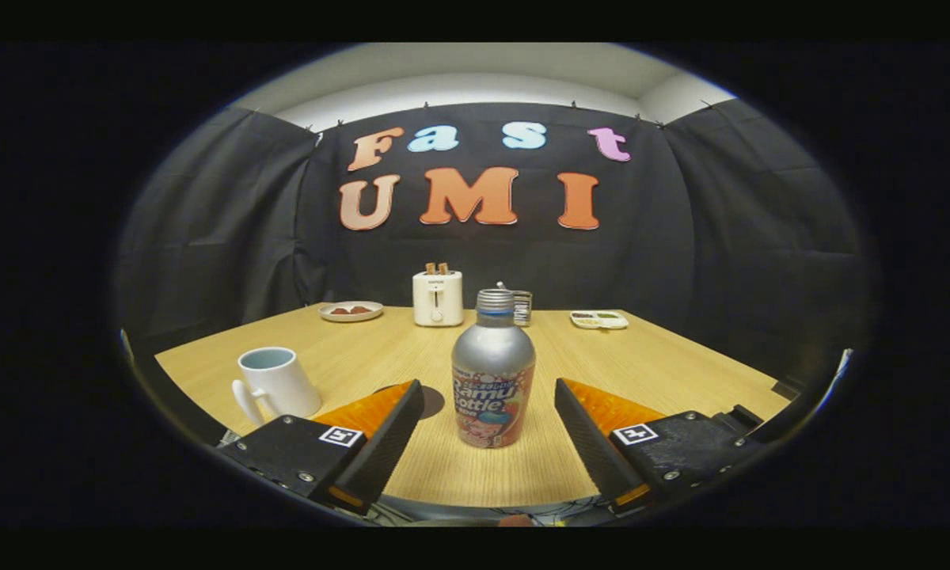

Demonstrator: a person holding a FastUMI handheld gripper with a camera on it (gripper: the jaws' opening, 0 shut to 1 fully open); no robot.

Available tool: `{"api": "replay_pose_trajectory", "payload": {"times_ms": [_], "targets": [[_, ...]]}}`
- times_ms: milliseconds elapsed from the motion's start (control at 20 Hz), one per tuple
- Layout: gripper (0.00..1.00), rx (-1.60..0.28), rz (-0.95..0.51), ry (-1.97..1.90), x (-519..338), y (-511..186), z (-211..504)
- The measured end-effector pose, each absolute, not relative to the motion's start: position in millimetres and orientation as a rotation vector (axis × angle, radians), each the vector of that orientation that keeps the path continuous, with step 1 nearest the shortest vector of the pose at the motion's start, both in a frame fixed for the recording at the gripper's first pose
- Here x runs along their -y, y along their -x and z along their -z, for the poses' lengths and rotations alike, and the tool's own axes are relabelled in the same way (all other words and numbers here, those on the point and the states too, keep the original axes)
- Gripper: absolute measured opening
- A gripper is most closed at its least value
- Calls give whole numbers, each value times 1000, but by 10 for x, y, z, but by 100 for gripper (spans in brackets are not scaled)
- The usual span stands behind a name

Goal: Take the bottle from table, then pour the juice into the cup, finally place the bottle on the coaster

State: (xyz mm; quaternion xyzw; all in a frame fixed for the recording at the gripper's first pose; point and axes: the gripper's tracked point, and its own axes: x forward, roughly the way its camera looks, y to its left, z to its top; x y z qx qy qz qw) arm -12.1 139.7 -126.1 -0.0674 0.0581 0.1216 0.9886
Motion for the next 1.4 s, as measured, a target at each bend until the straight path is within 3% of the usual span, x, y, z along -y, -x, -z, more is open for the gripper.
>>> {"api": "replay_pose_trajectory", "payload": {"times_ms": [800,900,950,1400], "targets": [[99,-179,-228,151,-1502,-327,1665],[90,-182,-219,152,-1464,-353,1681],[81,-179,-223,144,-1485,-365,1667],[76,-142,-219,182,-1531,-292,1434]]}}
